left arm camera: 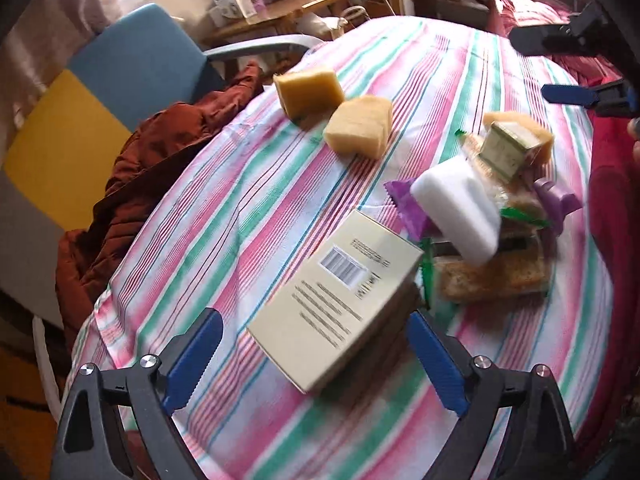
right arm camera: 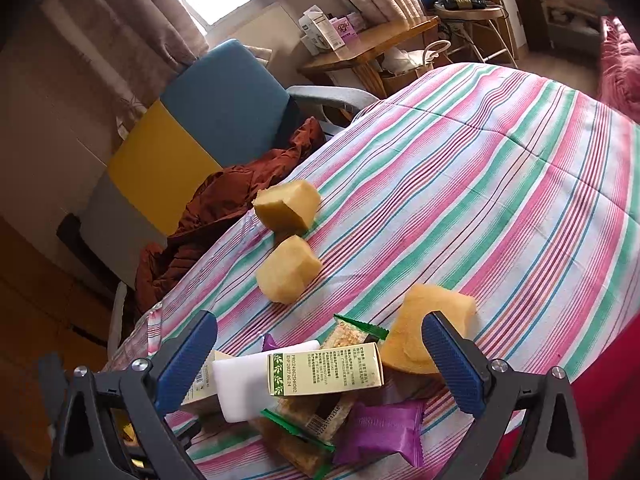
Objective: Organize objects
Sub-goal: 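Grasp the beige barcode box with the left tool while the right tool grasps the green-labelled box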
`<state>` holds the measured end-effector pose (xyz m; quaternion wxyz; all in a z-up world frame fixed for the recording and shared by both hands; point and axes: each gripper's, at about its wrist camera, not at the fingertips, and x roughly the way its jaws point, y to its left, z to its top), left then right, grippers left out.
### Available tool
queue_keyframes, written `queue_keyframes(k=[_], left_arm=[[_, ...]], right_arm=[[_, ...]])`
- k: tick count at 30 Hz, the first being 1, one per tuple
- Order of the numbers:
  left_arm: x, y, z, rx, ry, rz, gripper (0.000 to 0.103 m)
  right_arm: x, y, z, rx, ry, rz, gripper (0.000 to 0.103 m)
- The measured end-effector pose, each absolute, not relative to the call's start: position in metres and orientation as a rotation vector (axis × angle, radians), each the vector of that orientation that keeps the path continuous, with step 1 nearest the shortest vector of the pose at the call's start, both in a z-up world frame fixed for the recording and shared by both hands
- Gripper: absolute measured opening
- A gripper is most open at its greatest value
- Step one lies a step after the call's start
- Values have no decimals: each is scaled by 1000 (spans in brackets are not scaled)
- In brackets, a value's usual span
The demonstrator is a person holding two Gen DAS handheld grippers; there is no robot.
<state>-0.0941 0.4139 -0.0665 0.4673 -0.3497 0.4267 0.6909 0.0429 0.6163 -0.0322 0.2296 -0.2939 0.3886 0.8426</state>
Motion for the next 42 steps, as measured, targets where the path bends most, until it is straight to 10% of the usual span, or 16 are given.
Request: queue_keyframes(k=[8,12,34,37,42], left_arm=[[-110,434,-85,-928,1031,1601,95],[-112,432,-97,-1016,972,1599,51],[-63,312,-53,-1140,454,1861,50],[-58,300,-49,-1135,422,1880,50],[-47,281,-42,-1128,351,1915,50]], right_arm=[[42,618,-36,-821,1086,2307,103],[45,621,-36,-804,1093,2295,103],[6,608,-70,-1168,990,2254,102],[0,603,-75,-1220,930,2250,74],[-4,597,-70,-1212,849,2278,71]])
